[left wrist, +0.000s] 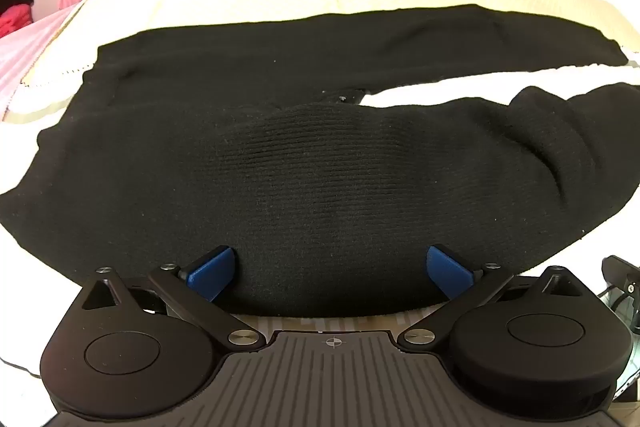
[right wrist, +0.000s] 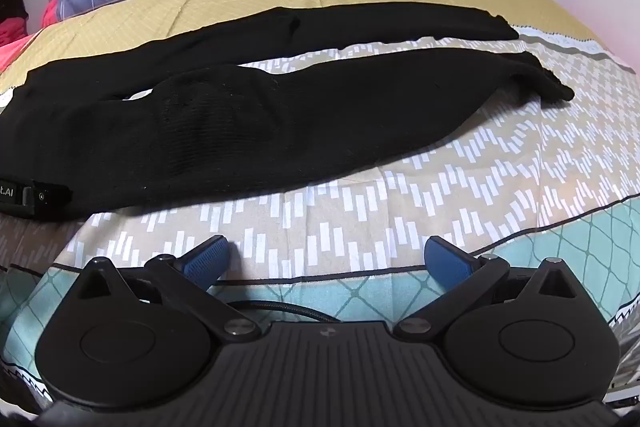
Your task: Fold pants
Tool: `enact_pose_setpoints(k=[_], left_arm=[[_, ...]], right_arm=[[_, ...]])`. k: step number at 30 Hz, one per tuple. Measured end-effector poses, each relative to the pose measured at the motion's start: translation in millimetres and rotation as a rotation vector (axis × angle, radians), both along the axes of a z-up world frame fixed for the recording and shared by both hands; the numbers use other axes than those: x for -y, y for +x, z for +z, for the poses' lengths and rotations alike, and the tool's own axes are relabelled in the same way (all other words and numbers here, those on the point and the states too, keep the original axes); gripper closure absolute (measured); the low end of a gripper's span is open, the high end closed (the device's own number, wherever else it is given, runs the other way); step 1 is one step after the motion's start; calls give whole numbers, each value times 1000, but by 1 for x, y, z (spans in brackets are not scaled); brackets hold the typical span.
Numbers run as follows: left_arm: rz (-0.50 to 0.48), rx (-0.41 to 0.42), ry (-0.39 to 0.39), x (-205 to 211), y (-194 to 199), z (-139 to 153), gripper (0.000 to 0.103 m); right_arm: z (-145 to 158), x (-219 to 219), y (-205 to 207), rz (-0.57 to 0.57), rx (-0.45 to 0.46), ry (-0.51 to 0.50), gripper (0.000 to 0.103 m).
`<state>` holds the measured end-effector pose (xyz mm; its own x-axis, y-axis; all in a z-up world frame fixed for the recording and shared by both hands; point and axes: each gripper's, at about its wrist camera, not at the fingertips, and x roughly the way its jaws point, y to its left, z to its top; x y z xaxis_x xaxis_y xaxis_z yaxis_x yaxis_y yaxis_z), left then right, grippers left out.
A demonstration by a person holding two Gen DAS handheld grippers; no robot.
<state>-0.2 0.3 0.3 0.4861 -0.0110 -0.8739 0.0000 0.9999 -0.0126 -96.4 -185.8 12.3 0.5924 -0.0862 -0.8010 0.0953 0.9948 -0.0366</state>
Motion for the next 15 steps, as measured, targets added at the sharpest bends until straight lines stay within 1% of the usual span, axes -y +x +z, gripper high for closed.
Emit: enact_pose_setpoints(k=[1, 4, 7, 10, 15], left_arm=[[0, 1, 0, 0, 0, 0, 0], [0, -3, 5, 0, 0, 0, 0], [1, -8, 3, -2, 2, 1, 0], [4, -16, 4, -2, 7, 3, 0], [10, -14, 11, -1, 5, 3, 0]], right_arm=[[0, 0, 0, -2, 16, 5, 0], [-1, 2, 1, -12, 3, 8, 0], [1, -5, 1, -1, 7, -19, 0], [1, -3, 2, -1, -1, -12, 0], [0, -3, 3, -6, -6, -10, 0]])
